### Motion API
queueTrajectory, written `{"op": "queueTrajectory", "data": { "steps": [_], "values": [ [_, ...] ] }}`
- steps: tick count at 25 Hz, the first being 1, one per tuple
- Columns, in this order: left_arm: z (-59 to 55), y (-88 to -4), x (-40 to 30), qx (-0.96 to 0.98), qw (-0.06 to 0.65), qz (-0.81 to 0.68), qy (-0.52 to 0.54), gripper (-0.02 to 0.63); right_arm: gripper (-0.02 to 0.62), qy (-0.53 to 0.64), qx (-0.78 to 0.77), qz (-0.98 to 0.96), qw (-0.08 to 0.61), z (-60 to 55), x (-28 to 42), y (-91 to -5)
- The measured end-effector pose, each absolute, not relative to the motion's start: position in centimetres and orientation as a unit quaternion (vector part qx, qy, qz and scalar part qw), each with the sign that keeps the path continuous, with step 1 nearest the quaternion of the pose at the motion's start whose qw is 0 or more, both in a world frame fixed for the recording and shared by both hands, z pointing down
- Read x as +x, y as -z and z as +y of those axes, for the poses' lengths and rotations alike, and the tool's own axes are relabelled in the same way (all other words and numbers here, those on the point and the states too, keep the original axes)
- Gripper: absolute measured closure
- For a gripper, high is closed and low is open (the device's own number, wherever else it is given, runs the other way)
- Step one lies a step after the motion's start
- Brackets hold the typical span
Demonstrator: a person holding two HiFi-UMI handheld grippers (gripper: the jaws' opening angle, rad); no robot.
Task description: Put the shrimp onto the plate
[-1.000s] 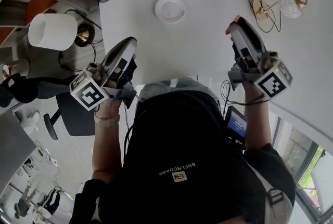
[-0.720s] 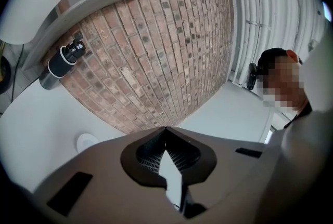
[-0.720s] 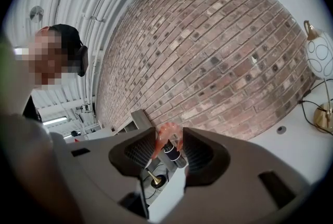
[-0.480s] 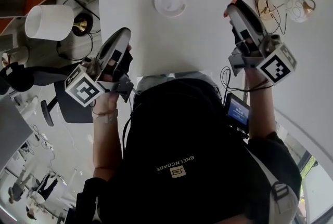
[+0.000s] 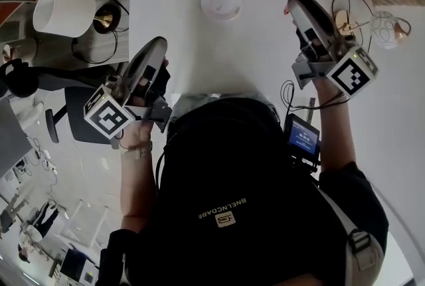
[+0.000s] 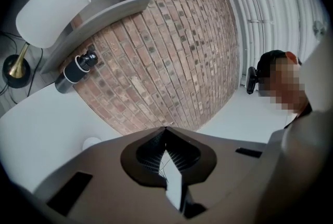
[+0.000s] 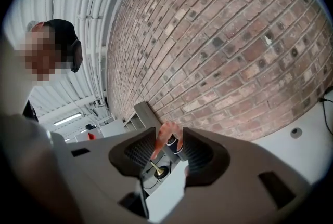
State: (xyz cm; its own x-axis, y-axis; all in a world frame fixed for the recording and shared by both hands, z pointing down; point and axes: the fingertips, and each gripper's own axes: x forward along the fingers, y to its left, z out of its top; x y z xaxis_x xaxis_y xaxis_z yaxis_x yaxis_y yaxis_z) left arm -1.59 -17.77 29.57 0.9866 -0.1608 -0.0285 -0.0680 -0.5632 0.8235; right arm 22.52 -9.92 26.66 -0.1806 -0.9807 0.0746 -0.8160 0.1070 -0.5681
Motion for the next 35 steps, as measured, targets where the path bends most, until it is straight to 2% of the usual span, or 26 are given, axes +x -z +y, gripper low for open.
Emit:
{"op": "queueTrajectory", "data": {
  "steps": [14,35],
  "values": [
    [-17.0,-30.7,-5.4,0.866,0.472,-0.151,0.064,0.614,0.428,0.296,-0.563,0.766,0.099,-15.1,21.0,-31.8],
    [-13.8,-33.8,-12.6,0.821,0.485,-0.285,0.093,0.614,0.428,0.395,-0.522,0.752,-0.071,-21.8,20.4,-50.7]
  ]
}}
